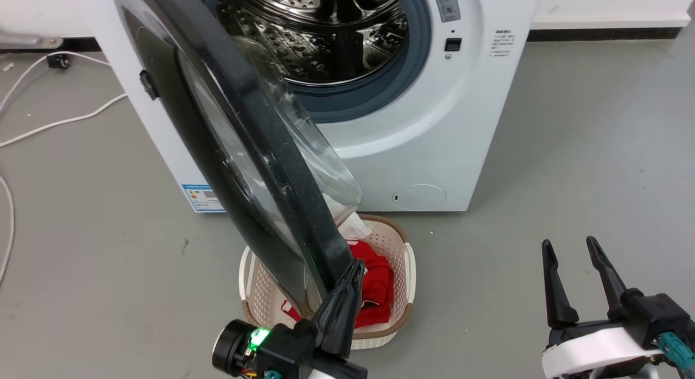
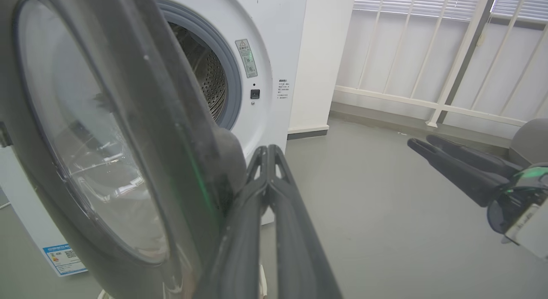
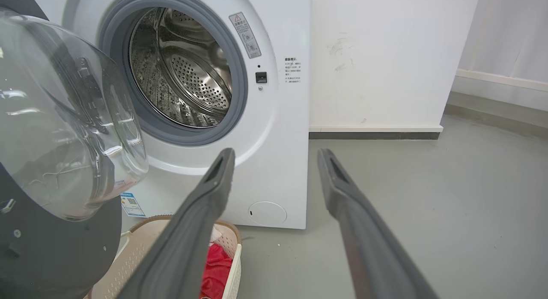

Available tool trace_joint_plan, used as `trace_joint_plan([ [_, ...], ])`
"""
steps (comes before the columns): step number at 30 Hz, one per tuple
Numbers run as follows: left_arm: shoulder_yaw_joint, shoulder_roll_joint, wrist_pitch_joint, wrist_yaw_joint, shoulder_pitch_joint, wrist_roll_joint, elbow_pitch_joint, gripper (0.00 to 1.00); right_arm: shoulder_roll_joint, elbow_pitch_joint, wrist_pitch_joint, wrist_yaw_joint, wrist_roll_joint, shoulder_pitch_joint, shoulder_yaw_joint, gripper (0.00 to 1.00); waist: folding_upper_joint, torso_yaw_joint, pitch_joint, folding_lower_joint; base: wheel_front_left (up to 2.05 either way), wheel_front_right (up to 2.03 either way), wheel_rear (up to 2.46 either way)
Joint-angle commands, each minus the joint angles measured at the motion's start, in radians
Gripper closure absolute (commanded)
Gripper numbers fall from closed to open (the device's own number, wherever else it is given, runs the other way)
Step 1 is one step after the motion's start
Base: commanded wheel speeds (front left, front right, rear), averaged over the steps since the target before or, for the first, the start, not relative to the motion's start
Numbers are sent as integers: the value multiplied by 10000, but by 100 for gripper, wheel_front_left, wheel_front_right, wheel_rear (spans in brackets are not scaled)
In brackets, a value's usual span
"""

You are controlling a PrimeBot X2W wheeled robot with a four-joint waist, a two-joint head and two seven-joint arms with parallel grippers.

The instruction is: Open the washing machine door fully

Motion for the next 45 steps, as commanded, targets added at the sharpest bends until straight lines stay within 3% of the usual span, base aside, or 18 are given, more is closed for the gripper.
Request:
trace_joint_plan([
  [1, 170, 137, 59, 150, 128, -14, -14, 100, 33, -31, 25, -7, 7, 80, 3, 0, 0, 130, -36, 0, 0, 0, 0],
  [19, 578, 637, 221, 943, 1289, 16, -673, 100, 30, -304, 220, -7, 19, 588, -218, 0, 0, 1907, -429, 0, 0, 0, 0],
  [31, 1775, 855, -214, 1321, 1475, -728, -561, 100, 27, -546, 373, -7, -44, 582, -288, 0, 0, 3354, -307, 0, 0, 0, 0],
  [45, 4030, 1388, -934, 1103, 507, -1979, 984, 100, 26, -651, 486, -7, -49, 324, -253, 0, 0, 3377, -6, 0, 0, 0, 0],
])
